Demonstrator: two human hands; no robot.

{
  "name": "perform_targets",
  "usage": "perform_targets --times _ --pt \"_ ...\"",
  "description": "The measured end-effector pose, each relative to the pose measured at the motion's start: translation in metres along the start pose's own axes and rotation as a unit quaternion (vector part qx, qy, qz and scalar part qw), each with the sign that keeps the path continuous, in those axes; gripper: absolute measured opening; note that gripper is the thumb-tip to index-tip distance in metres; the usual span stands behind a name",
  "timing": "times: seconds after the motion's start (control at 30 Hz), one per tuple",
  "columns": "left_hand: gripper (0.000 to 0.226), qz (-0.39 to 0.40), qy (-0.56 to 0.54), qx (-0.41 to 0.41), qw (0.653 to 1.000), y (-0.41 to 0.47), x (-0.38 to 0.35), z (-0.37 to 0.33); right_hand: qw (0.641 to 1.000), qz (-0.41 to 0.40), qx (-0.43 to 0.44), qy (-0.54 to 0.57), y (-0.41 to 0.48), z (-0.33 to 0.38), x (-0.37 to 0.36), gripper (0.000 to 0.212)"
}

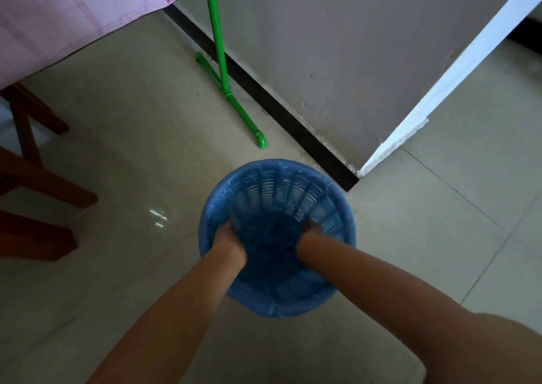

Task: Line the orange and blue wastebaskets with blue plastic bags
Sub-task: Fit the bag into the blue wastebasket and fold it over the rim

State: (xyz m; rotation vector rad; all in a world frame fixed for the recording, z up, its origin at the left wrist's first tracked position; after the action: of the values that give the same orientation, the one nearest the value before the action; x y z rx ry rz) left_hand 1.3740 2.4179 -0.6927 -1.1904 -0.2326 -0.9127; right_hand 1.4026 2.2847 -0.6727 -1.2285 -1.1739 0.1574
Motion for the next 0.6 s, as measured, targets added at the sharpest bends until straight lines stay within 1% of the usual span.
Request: perform_targets --times 0.07,0.1,0.13,0.17,0.2,0.23,0.27,0.3,0.33,0.37,0.4,0.43,0.47,0.5,0.53,0.57,0.6 --pt "0.061 0.007 -0.008 -0.015 1.000 -0.003 -0.001 0.001 0.999 -0.011 0.000 0.030 -0.008 0.000 0.010 0.048" --pt "0.055 0.012 -0.041 -0.030 0.999 -0.010 0.004 0.001 0.999 -0.026 0.006 0.032 -0.012 0.000 0.014 0.046" --pt "0.044 -0.006 -0.099 -0.052 0.994 -0.017 0.014 0.001 0.998 -0.036 0.012 0.045 -0.012 -0.002 0.017 0.043" --pt "0.033 -0.055 -0.188 -0.079 0.977 -0.028 0.030 0.003 0.998 -0.046 0.021 0.047 -0.015 -0.001 0.018 0.038" --pt "0.026 -0.131 -0.275 -0.095 0.948 -0.043 0.050 0.011 0.998 -0.052 0.041 0.012 -0.020 0.002 0.021 0.034" --pt "0.023 -0.225 -0.360 -0.085 0.901 -0.059 0.066 0.025 0.995 -0.083 0.046 0.009 -0.024 -0.001 0.028 0.032" --pt "0.022 -0.330 -0.417 -0.066 0.845 -0.080 0.079 0.042 0.989 -0.133 0.052 0.032 -0.029 -0.006 0.036 0.032" --pt "0.023 -0.417 -0.446 -0.035 0.791 -0.102 0.085 0.056 0.974 -0.200 0.061 0.082 -0.039 -0.013 0.046 0.031" --pt "0.027 -0.479 -0.464 0.009 0.745 -0.121 0.083 0.064 0.952 -0.267 0.068 0.135 -0.052 -0.020 0.056 0.032" --pt "0.033 -0.506 -0.482 0.065 0.712 -0.135 0.074 0.070 0.918 -0.342 0.065 0.189 -0.067 -0.029 0.061 0.034" --pt "0.042 -0.508 -0.510 0.127 0.683 -0.145 0.061 0.074 0.873 -0.423 0.044 0.237 -0.083 -0.039 0.063 0.036" --pt "0.051 -0.490 -0.547 0.180 0.654 -0.149 0.044 0.074 0.817 -0.508 0.010 0.274 -0.102 -0.050 0.058 0.039" --pt "0.061 -0.455 -0.599 0.213 0.623 -0.148 0.023 0.068 0.767 -0.558 -0.043 0.313 -0.118 -0.059 0.045 0.043" --pt "0.069 -0.414 -0.662 0.219 0.585 -0.144 0.005 0.060 0.731 -0.568 -0.105 0.364 -0.127 -0.066 0.025 0.051" --pt "0.074 -0.382 -0.724 0.197 0.540 -0.139 -0.008 0.049 0.698 -0.551 -0.153 0.432 -0.131 -0.069 0.004 0.058" --pt "0.075 -0.361 -0.768 0.164 0.503 -0.135 -0.014 0.038 0.663 -0.521 -0.183 0.506 -0.133 -0.066 -0.014 0.062" --pt "0.077 -0.351 -0.791 0.141 0.481 -0.133 -0.018 0.028 0.622 -0.482 -0.191 0.587 -0.131 -0.061 -0.031 0.063"
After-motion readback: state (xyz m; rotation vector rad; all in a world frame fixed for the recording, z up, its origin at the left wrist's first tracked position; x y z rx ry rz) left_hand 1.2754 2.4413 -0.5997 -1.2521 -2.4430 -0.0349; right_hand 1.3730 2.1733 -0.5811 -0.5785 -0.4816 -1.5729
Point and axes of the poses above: each hand's wrist, its own y-axis towards the middle knuckle, its own x-axis out of the back of the hand, z = x × y, the point moved 8 cm from there along y, towards the middle knuckle, and after that the axes turned 1 degree about x, right-handed, at the moved point
